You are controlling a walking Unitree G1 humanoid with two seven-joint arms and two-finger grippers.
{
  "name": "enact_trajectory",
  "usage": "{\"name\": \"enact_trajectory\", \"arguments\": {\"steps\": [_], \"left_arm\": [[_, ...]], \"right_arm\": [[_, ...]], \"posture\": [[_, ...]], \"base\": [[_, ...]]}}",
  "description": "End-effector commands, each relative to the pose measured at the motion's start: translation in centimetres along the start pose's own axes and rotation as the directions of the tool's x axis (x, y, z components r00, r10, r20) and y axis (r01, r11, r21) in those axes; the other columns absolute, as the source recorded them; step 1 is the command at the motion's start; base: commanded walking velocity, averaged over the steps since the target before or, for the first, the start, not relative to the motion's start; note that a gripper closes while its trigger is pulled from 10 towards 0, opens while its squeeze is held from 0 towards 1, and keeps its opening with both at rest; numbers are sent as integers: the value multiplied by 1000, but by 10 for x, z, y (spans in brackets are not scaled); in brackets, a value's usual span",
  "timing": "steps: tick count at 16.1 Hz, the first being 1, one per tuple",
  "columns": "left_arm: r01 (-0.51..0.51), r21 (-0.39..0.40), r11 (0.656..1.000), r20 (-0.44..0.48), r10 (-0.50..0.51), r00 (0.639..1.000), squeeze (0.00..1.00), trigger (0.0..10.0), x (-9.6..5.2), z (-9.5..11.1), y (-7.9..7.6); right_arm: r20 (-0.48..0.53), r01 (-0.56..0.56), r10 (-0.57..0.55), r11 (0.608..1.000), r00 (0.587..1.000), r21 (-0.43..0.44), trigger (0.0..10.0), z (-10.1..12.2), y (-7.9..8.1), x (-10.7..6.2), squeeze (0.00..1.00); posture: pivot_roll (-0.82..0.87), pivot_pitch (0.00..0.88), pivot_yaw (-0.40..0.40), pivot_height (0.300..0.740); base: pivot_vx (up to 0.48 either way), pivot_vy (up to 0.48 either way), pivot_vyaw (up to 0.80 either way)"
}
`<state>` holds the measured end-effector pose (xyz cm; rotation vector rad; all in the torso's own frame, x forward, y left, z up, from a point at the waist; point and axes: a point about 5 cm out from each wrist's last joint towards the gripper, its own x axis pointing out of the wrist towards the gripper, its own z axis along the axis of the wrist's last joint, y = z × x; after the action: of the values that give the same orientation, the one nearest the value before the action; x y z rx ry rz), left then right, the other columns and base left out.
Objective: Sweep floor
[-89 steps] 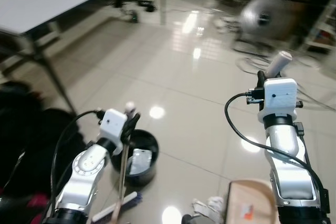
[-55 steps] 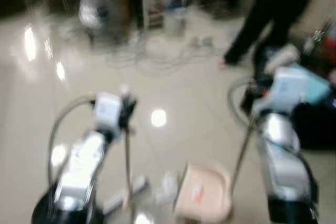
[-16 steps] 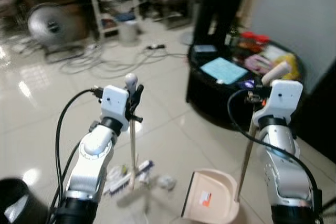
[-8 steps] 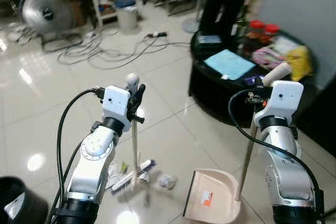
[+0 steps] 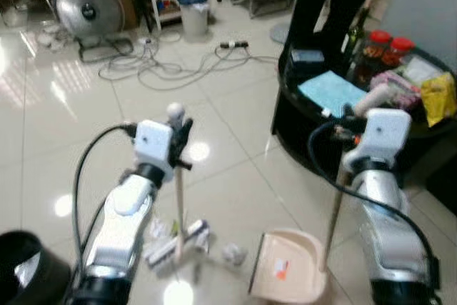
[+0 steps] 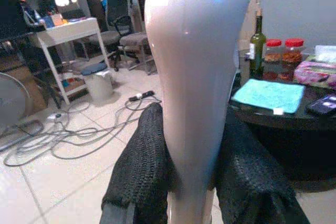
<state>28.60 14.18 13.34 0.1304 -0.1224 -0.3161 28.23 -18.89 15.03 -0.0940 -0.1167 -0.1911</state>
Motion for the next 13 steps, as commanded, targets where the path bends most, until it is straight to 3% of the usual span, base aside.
{"name": "enact_trajectory", "arguments": {"steps": [1,8,13], "left_arm": [[-14,10,1000,14,14,1000,0,10000,-3,4,6],[-46,14,999,28,46,999,0,10000,2,6,9],[-88,25,996,28,87,996,0,10000,9,8,13]], "right_arm": [[36,-13,13,1000,999,-5,10000,7,4,3,0],[104,-32,41,996,994,-88,10000,7,-1,9,0],[117,-71,84,991,990,-115,10000,-8,-5,14,0]], "posture": [[30,42,-10,740],[39,60,-8,740],[76,111,13,740]], "base": [[0,0,0],[0,0,0],[0,0,0]]}}
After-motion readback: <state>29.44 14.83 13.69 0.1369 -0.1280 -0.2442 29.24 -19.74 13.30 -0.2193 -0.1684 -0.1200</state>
